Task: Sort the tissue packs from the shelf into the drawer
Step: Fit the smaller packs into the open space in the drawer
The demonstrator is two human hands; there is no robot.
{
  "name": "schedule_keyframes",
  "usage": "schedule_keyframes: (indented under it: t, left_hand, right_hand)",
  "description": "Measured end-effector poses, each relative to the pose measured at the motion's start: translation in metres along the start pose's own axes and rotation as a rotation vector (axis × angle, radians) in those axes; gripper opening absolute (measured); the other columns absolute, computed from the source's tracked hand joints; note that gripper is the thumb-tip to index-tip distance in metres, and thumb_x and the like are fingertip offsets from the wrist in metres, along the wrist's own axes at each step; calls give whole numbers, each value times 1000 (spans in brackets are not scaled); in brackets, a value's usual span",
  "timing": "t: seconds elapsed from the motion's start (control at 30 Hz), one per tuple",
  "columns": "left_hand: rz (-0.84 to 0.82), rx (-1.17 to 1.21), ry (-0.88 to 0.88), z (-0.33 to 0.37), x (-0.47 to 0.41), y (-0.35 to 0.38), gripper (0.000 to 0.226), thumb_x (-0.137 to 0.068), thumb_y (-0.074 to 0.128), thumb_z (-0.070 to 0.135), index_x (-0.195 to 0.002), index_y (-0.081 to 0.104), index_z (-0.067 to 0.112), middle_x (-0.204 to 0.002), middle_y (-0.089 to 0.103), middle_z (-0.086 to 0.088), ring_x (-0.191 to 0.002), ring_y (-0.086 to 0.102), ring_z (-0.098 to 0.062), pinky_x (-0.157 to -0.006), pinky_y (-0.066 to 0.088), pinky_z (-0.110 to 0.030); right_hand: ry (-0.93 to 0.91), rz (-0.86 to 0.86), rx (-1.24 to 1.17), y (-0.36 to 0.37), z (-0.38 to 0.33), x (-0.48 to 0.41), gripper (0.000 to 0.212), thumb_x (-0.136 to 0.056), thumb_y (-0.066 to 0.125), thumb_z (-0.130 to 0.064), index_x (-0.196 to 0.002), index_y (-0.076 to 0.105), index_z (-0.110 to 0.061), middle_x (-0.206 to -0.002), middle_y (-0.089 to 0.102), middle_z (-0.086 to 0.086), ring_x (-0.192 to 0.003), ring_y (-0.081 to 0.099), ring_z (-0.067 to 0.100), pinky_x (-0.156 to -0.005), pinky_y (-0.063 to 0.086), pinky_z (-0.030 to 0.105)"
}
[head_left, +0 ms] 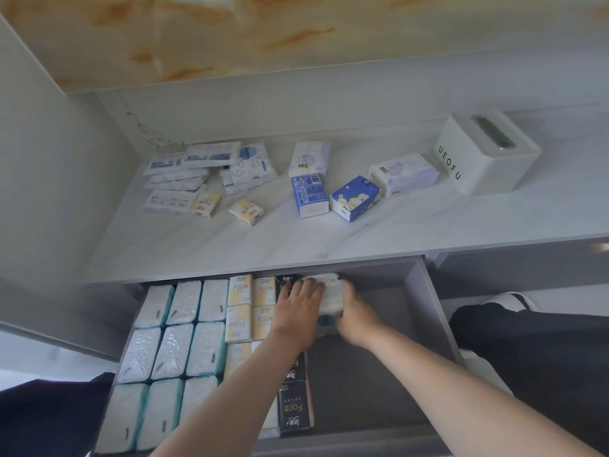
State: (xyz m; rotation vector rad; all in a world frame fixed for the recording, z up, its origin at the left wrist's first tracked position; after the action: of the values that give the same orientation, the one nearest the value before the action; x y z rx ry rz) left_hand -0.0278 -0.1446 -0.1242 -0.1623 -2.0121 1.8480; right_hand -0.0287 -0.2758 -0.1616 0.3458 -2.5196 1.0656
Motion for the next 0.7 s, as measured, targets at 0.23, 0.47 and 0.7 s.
schedule_keyframes:
  t: [0.23,0.47,0.7]
  left_hand:
    - [-49,154,-6,-2,15,-23,75,-91,55,37,-153,16,20,-152,28,-3,-140,26,-25,-115,26,-40]
    - [24,334,-42,-25,27,-62,56,-91,50,20,-145,37,27,-141,43,-1,-130,42,-23,-99,44,-41]
    - [180,411,-109,-93,18,-119,45,-93,53,25,-137,47,29,-128,55,6,-117,52,-16,-90,47,-34]
  right_hand:
    - [51,9,93,-34,-7,16,89,-83,63,-29,-156,12,-23,-155,31,11,-137,41,32,-109,39,42]
    - [-137,259,320,-55,-61,47,35,-91,54,-24,-126,49,-23,-129,55,-1,-109,60,24,-80,46,32]
    - [-360,257,234,-70,-158,24,29,-90,52,-16,-117,59,-23,-101,59,-8,-93,57,16,-75,43,29]
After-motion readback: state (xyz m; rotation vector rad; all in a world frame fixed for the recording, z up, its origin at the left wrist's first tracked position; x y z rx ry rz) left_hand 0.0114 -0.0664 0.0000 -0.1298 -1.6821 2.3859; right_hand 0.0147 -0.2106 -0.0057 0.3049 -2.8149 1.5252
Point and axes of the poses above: each hand's wrist, its own x-axis away from the middle knuckle, its own y-axis out of the palm, z = x × y, the point moved 4 cm from there along -x, towards the middle knuckle
